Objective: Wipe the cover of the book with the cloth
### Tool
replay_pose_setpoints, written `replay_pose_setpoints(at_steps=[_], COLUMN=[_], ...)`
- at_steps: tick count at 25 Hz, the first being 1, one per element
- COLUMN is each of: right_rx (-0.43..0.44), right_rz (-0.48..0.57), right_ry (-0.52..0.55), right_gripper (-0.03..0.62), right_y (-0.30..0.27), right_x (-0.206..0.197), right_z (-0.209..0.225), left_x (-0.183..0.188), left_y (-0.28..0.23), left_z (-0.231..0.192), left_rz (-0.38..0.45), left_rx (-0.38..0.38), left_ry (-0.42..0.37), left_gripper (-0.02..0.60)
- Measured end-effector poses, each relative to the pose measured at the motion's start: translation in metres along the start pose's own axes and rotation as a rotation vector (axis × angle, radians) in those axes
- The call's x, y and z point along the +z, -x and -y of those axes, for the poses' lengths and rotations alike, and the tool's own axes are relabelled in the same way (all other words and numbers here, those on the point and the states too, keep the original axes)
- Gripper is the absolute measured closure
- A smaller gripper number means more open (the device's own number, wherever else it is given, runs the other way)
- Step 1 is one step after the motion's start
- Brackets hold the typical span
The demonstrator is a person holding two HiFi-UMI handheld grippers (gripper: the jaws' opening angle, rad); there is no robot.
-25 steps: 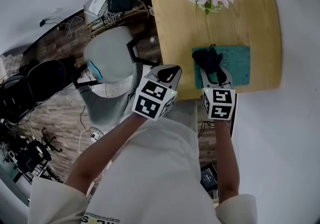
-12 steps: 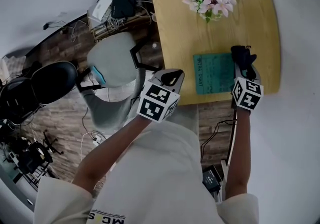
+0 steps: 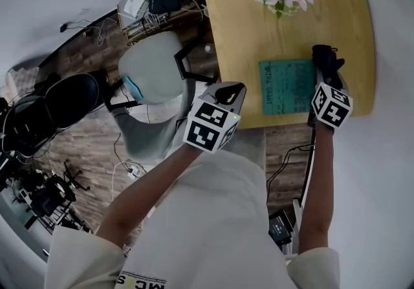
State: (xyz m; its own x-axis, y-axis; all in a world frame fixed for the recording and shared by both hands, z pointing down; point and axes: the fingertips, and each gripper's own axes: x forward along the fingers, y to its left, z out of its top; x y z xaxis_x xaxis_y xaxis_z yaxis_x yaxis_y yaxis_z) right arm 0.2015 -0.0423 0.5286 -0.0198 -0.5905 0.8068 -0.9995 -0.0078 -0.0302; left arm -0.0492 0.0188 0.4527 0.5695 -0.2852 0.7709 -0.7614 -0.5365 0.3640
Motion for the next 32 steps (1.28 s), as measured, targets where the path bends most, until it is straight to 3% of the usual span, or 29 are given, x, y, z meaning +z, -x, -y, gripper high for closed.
replay_pose_setpoints(at_steps=[18,32], right_rx=[0.159,0.375], right_rz=[-0.008,-0.027], right_ry=[0.097,0.175], right_gripper=[0.411,0.411], right_y=[0.014,0.034], right_x=[-0.015,-0.031], right_z=[-0.108,-0.195], left_x=[0.001,-0.001], left_y=[0.0,0.014], left_z=[-0.002,-0.008], left_rz=[0.001,0.006], left_rx=[-0.017,-0.002], left_ry=[0.004,-0.01], left_gripper=[0.571,0.571])
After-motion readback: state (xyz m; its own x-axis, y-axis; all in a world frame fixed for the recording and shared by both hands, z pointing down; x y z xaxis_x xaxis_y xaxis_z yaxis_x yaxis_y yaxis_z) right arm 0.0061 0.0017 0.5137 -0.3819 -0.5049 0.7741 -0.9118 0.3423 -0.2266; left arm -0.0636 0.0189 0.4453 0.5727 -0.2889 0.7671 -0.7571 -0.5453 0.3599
